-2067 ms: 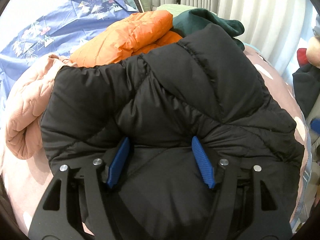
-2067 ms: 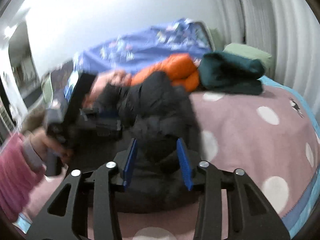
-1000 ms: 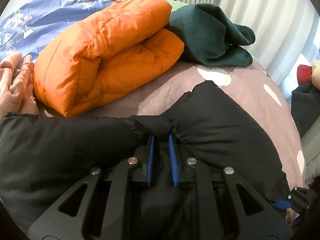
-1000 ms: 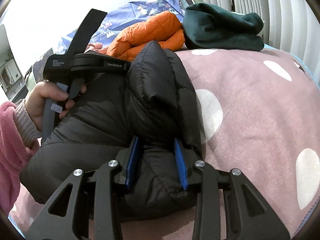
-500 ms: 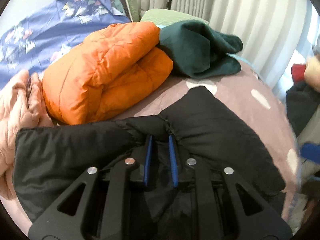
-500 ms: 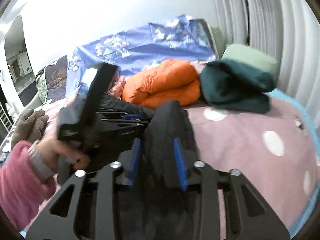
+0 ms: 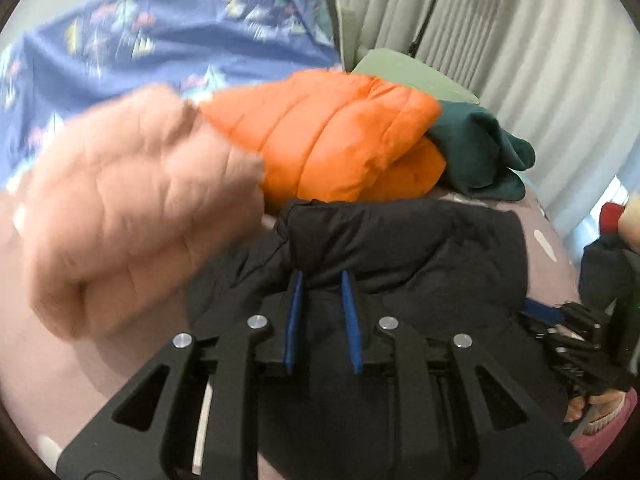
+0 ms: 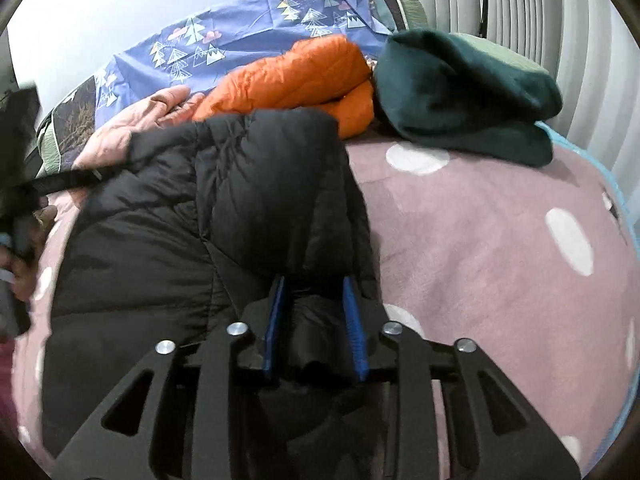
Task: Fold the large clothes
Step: 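Lift the folded jacket with the left gripper while the right gripper holds its end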
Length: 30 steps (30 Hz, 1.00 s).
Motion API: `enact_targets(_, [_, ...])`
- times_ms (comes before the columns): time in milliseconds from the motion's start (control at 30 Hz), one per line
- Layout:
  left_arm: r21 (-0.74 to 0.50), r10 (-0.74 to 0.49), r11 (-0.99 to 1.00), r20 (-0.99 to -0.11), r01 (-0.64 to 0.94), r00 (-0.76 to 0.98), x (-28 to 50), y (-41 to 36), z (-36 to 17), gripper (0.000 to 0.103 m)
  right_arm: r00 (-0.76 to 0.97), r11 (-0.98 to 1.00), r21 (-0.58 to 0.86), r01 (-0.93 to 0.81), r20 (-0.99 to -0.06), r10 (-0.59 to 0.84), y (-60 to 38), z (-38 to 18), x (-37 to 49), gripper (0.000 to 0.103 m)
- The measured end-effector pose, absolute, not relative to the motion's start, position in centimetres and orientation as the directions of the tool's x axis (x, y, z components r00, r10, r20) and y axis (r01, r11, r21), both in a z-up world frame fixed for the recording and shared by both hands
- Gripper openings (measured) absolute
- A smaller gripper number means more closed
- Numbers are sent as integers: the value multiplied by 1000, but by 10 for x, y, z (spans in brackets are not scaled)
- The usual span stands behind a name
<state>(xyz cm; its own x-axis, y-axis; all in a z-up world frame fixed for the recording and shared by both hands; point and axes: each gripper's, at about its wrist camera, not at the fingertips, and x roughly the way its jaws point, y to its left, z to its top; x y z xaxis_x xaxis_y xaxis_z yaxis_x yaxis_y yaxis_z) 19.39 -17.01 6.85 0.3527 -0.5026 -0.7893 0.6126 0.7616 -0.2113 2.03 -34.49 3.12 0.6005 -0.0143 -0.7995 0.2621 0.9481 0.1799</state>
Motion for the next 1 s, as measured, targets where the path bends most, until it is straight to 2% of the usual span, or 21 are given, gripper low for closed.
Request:
enact_targets(133, [-170,-494,743,-792,647,359,190,-183,71,19,664,955,189,230,-747,-12,-344,77,25,35])
enact_targets(267, [-121,-475,730,-797,673,372,184,-195,71,20,698,972,174,155,-716,17,-330,94,52,34])
enact_targets(400, [-77,-456,727,-797,682,397,181,-197,66,25,639,974,129,187,-769,-21,-333,56,91,35])
enact_targets(467, [-90,-467,725,-793,683,391,185,-192,60,26,610,975,88,204,-790,-56,-339,27,100,41])
enact_targets(533, [-121,-505,712,-773,692,384,192,-185,48,28,606,961,140,238,-794,-34,-350,3,100,44])
enact_targets(600, [-166,-552,692,-749,703,367,198,-178,30,28,615,943,210,258,-789,7,-358,-5,95,44])
enact_targets(733, [-284,-628,677,-704,679,332,208,-164,4,28,615,950,177,258,-788,-20,-351,-10,95,44])
enact_targets(1000, [-273,-610,688,-720,673,331,206,-167,4,28,619,954,168,249,-785,-24,-348,-13,98,45])
